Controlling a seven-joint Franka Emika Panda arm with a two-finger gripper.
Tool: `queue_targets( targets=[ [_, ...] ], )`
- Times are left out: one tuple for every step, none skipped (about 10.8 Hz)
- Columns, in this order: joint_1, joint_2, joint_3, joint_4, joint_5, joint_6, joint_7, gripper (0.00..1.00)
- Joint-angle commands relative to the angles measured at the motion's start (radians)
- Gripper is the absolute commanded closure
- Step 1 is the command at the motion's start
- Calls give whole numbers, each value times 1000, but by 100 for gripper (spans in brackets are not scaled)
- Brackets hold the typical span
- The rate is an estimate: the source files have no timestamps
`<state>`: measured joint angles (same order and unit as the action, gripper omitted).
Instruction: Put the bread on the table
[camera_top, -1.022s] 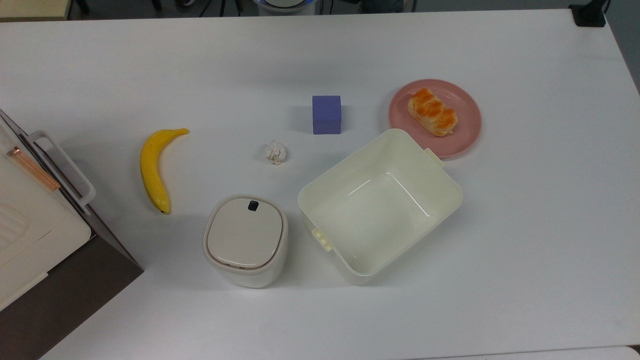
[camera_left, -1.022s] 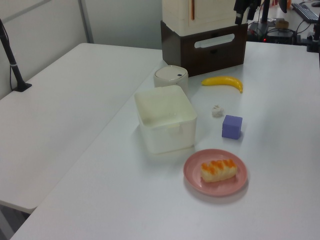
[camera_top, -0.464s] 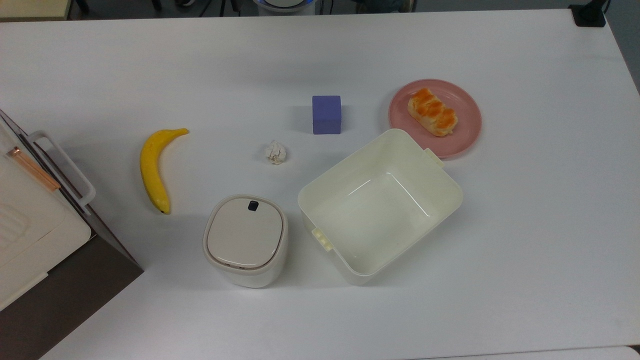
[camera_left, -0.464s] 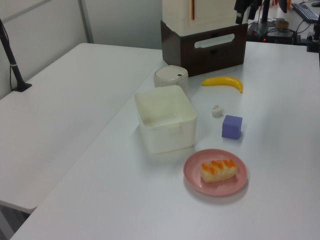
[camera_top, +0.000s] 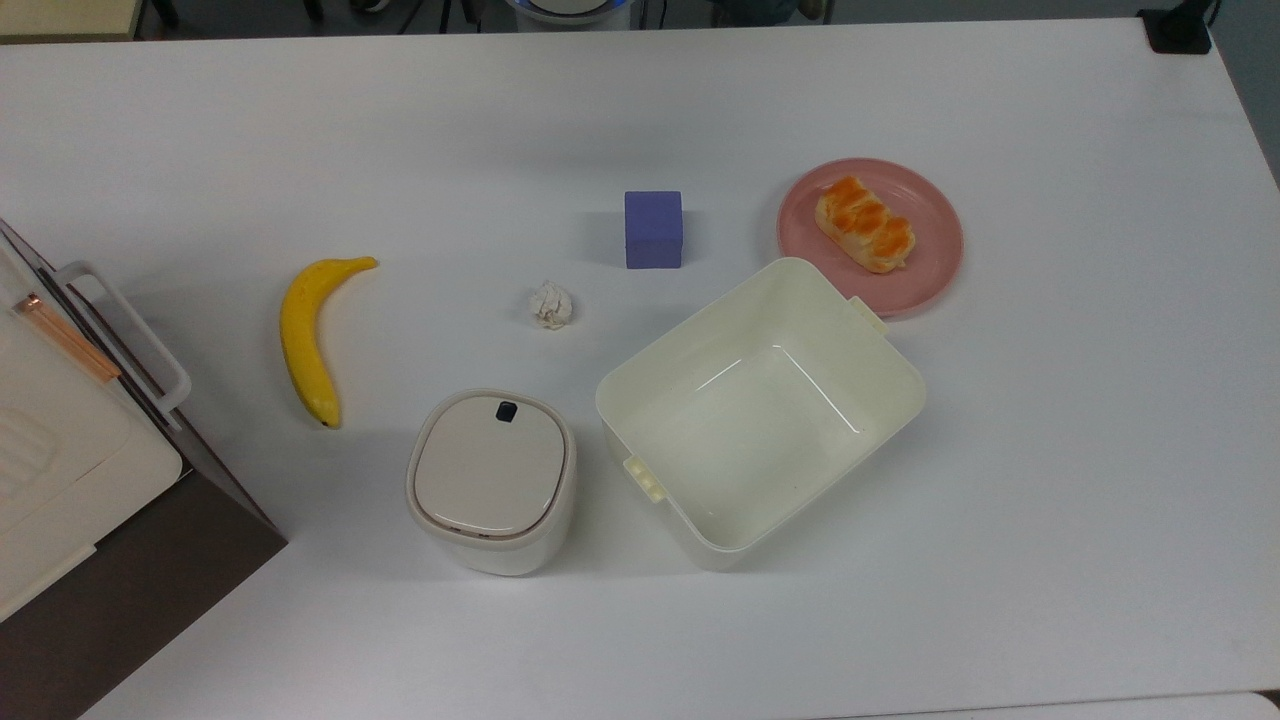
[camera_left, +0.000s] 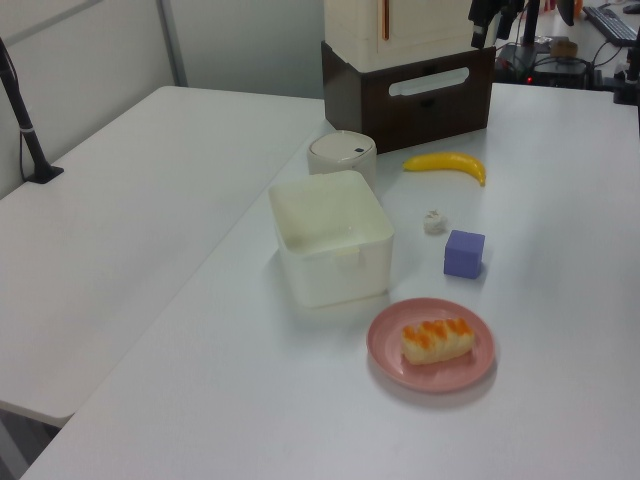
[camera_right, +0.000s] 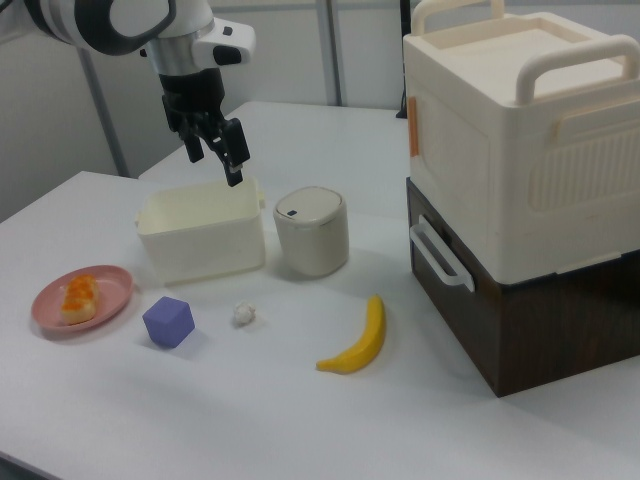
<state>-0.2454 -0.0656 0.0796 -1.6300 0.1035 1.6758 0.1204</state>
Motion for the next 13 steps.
queue_targets(
  targets=[
    [17,-13,-8,4,-10,-36,21,0],
    [15,-14,-8,4,-10,-36,19,0],
    [15,-14,-8,4,-11,-36,18,0],
    [14,-14,-9,4,-12,-36,19,0],
    [11,-13,-11,4,-12,-34,19,0],
    [11,-13,-11,4,-12,-36,16,0],
    [12,-13,-11,2,-13,-36,19,0],
    [12,-11,-11,1,-13,-22,19,0],
    [12,0,-9,2,-13,-7,15,0],
    [12,1,-9,2,-16,2,19,0],
    [17,0,-6,2,-39,-4,13,0],
    [20,1,0,2,-60,-5,21,0],
    [21,1,3,1,-64,-8,21,0]
  ],
)
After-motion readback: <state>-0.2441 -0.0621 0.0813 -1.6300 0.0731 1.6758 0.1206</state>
